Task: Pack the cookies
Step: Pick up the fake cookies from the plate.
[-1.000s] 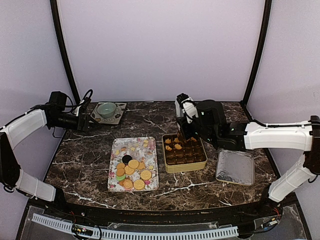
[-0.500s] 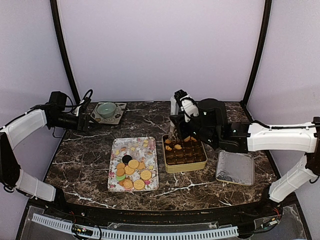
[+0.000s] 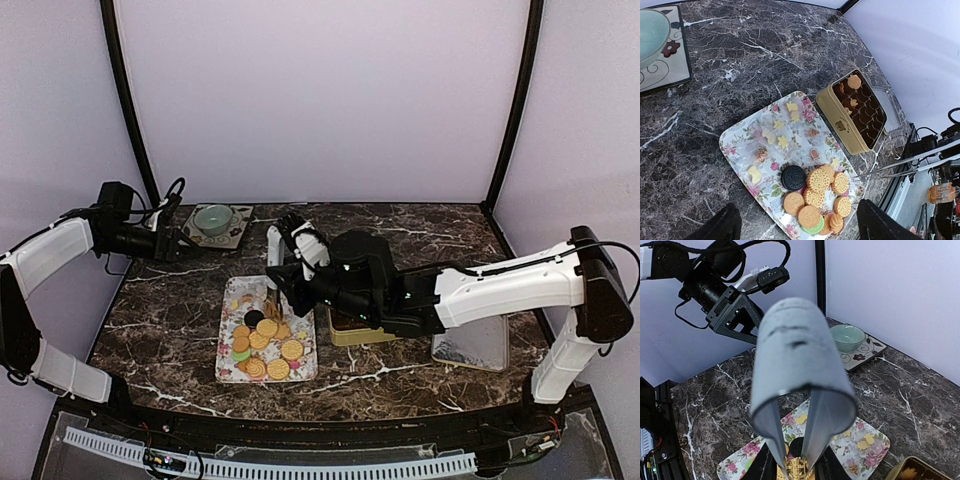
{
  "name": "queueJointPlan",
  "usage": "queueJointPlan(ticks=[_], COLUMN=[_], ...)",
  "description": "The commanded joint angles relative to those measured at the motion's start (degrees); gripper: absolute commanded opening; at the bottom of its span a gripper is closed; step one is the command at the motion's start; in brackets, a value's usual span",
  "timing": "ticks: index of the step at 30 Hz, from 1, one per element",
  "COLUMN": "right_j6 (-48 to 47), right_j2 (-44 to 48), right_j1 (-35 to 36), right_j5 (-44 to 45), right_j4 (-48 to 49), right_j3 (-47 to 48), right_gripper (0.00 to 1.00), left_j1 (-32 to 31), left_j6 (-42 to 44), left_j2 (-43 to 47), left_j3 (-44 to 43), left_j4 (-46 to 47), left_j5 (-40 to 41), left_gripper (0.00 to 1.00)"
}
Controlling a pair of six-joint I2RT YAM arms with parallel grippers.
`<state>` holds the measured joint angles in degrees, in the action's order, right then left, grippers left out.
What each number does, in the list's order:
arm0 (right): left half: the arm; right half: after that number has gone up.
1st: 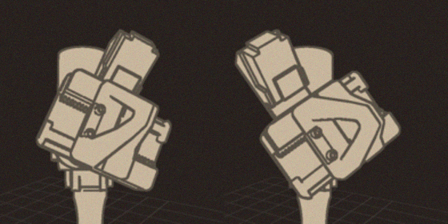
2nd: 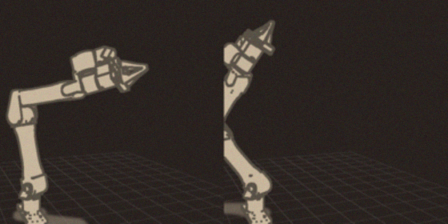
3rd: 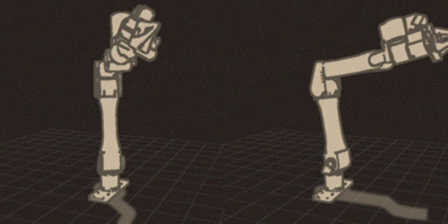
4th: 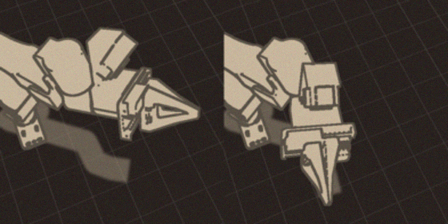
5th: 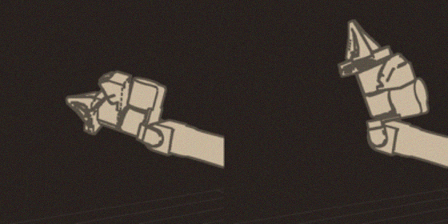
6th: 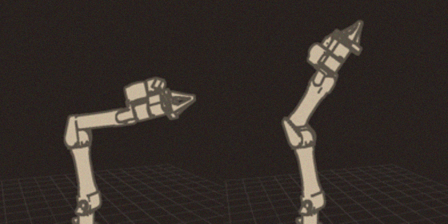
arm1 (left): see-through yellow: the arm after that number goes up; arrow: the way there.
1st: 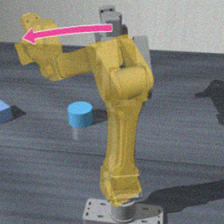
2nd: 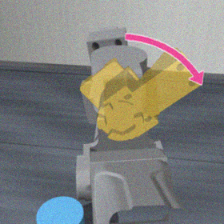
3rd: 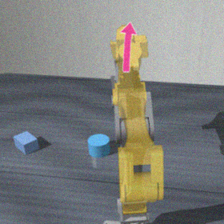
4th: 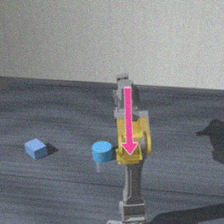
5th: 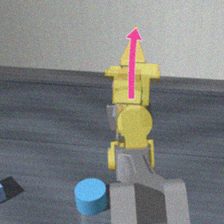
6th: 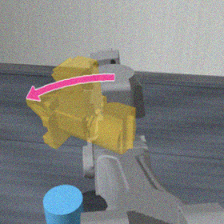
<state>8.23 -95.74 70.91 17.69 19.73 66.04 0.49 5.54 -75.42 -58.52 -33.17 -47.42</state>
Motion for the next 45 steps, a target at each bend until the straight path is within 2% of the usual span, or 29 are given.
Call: queueJointPlan(ticks=[1,6,11,22,45], right_j6=[2.5,2.2,2.1,1.0,1.1], right_j2=[-2.7,-4.9,-5.2,-7.5,-11.5], right_j1=[1.3,2.3,3.3,7.3,8.7], right_j5=[-2.6,-5.2,-6.8,-3.8,-2.2], right_j4=[6.3,5.0,3.6,3.1,1.5], right_j3=[4.0,6.1,6.0,5.6,5.1], right_gripper=[0.24,0.32,0.35,0.40,0.41], left_j1=[0.3,0.3,0.3,0.3,0.3], left_j6=[0.6,0.8,1.1,2.5,1.7], left_j2=[0.8,0.7,0.7,0.5,2.8], left_j3=[-1.6,-2.0,-2.0,-2.3,-2.0], left_j4=[-1.2,-1.7,-1.7,-3.1,-3.3], left_j5=[-0.1,-0.1,-0.2,0.2,-0.4], left_gripper=[0.83,0.84,0.84,0.84,0.84])
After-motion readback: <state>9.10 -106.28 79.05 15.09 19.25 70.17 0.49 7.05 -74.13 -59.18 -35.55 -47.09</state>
